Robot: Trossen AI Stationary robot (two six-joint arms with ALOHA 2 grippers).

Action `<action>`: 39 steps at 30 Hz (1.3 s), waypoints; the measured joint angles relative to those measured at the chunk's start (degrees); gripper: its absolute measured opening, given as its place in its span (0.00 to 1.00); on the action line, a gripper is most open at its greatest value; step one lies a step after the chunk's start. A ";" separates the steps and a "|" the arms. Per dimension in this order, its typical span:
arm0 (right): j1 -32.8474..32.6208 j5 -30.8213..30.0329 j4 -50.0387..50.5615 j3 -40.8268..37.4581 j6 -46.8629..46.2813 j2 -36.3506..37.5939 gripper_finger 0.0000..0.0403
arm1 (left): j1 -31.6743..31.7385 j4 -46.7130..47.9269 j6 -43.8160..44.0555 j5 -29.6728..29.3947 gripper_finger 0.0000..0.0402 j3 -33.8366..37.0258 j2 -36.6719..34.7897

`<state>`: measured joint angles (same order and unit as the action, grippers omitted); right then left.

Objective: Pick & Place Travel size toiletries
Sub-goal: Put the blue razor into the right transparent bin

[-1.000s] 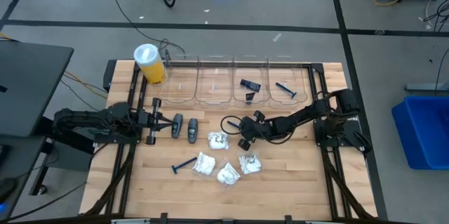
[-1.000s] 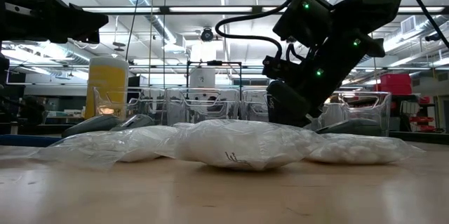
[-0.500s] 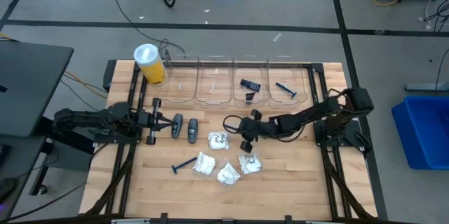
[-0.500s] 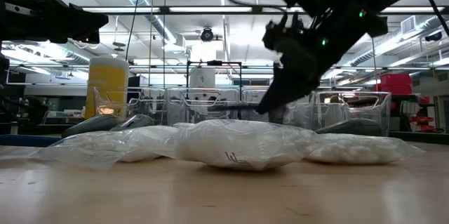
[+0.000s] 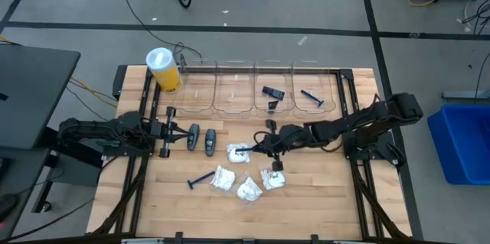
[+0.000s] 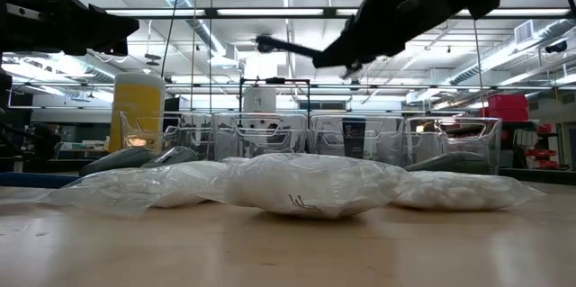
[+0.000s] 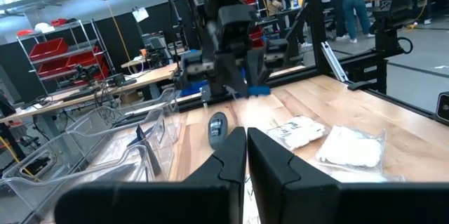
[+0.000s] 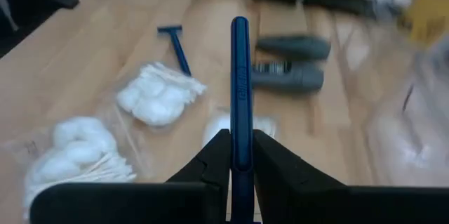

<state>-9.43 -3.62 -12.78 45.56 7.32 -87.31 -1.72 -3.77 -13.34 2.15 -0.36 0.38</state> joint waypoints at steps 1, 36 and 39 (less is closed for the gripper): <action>0.00 0.86 -0.08 0.00 2.16 0.34 0.13 | 0.00 0.00 0.00 0.01 0.06 0.00 -0.01; 15.52 2.28 2.83 0.02 8.92 20.07 0.13 | 0.00 0.01 0.00 0.00 0.06 0.00 0.00; 18.80 2.27 6.07 0.02 6.70 20.84 0.13 | 0.01 0.00 0.00 0.00 0.06 0.00 -0.02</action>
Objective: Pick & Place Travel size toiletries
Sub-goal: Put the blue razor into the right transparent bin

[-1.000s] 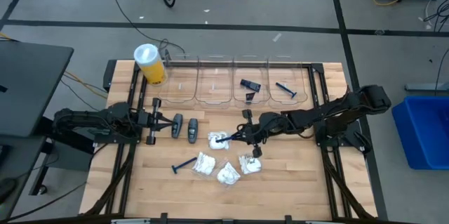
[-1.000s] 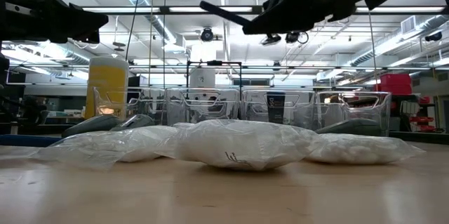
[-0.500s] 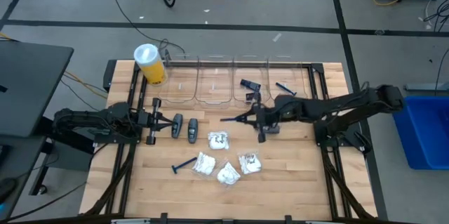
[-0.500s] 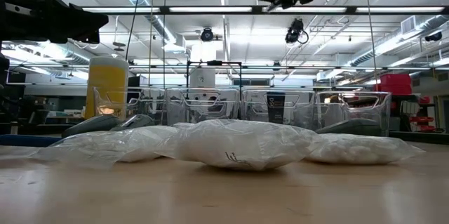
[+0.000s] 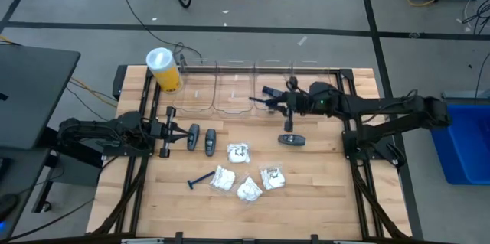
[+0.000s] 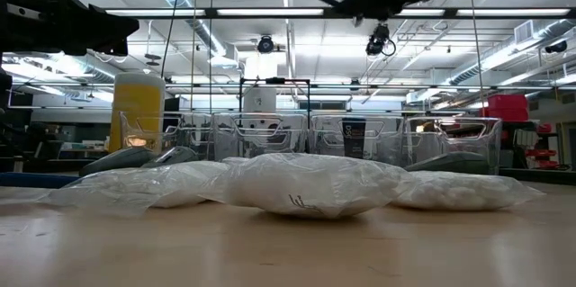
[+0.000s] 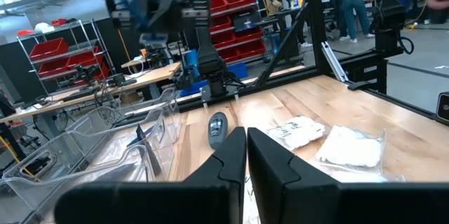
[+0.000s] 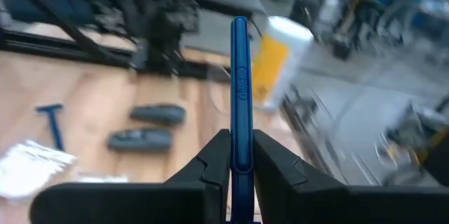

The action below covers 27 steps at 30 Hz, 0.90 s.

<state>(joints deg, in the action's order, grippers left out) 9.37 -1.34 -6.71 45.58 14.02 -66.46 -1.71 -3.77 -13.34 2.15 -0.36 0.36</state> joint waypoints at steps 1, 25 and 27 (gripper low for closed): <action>1.13 0.01 1.18 0.00 -0.27 0.18 0.13 | -0.01 0.00 0.00 0.00 0.06 0.00 0.00; 23.65 -9.64 32.59 0.00 -26.02 2.89 0.13 | 0.01 0.00 0.00 0.00 0.06 0.00 0.02; 24.55 -9.66 33.14 0.00 -27.16 2.89 0.13 | -0.01 0.02 0.02 0.00 0.06 0.00 0.00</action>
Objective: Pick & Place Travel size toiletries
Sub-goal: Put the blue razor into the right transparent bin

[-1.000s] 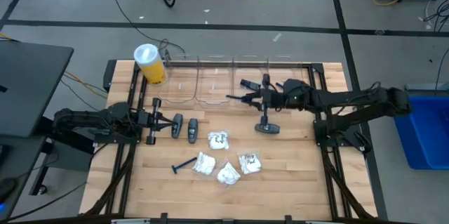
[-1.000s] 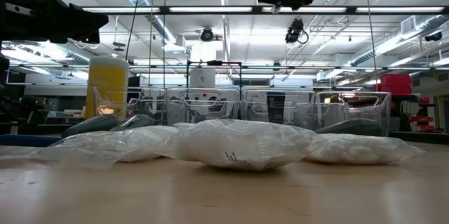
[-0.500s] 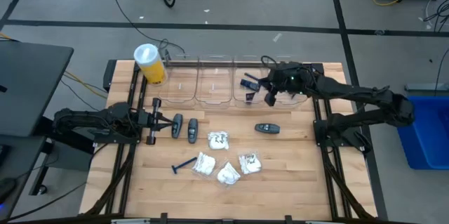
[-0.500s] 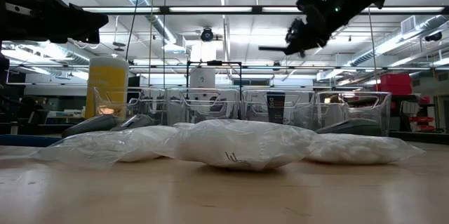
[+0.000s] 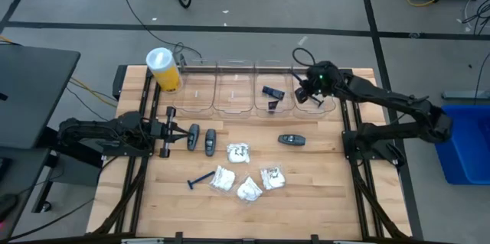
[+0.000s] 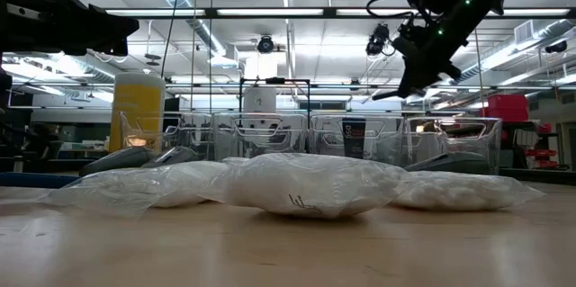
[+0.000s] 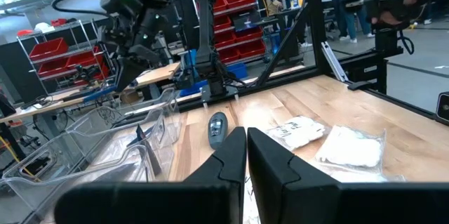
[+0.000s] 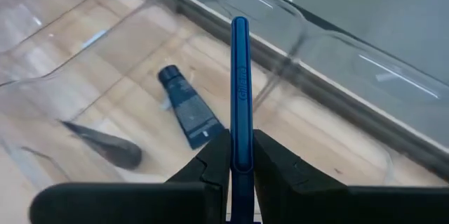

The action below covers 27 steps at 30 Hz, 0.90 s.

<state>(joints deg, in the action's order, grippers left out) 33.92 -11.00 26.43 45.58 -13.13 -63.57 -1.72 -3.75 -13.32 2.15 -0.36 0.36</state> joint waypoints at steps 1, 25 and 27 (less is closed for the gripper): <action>0.47 -0.04 0.30 0.00 -0.30 0.00 0.13 | 0.00 -0.02 -0.02 0.00 0.06 0.00 0.00; 5.66 -3.72 4.14 -6.55 -10.09 -0.20 0.13 | 0.00 0.00 -0.01 0.00 0.06 0.00 0.02; 5.66 -3.76 4.15 -6.75 -10.01 -0.20 0.13 | 0.01 -0.02 0.00 0.01 0.06 0.00 0.00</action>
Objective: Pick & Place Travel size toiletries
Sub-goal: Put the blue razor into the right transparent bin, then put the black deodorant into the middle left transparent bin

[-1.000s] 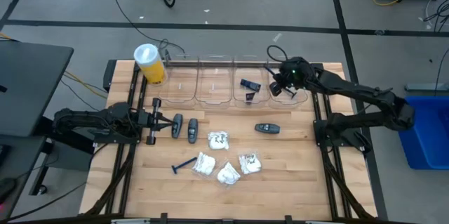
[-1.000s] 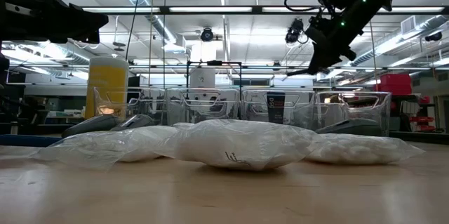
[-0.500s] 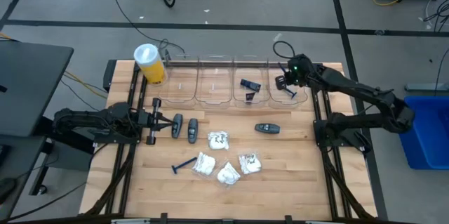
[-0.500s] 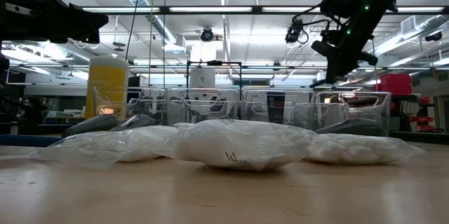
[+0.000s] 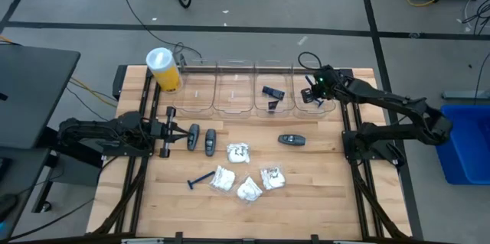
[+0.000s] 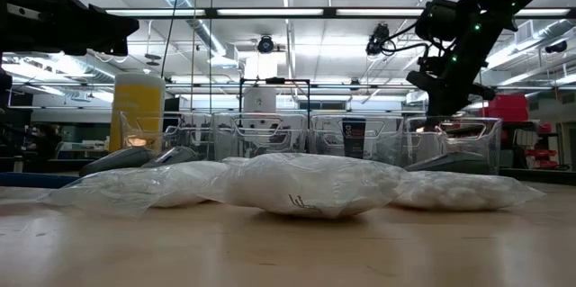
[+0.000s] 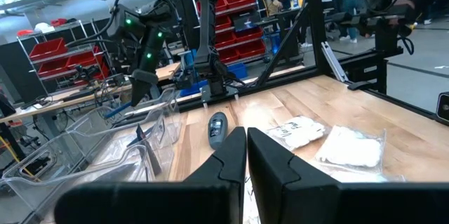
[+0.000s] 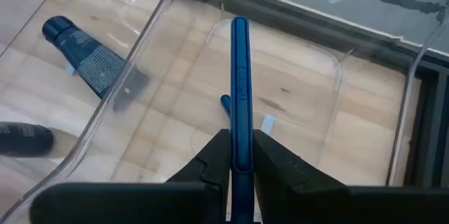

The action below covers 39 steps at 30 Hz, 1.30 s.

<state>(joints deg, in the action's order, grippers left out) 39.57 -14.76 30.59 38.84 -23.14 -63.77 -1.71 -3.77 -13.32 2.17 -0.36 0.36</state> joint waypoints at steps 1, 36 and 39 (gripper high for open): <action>0.00 0.00 0.02 -0.01 0.02 0.00 0.13 | 0.00 0.02 -0.01 0.00 0.06 0.00 0.01; -4.26 2.95 -2.81 0.57 4.06 2.65 0.44 | -0.01 0.02 -0.02 -0.01 0.06 0.00 0.00; -5.62 2.95 -2.80 2.74 6.50 3.44 0.45 | 0.01 0.00 -0.01 -0.01 0.06 0.00 0.01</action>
<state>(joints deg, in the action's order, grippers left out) 33.95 -11.81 27.79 41.58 -16.64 -60.33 -1.69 -3.77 -13.33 2.15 -0.36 0.37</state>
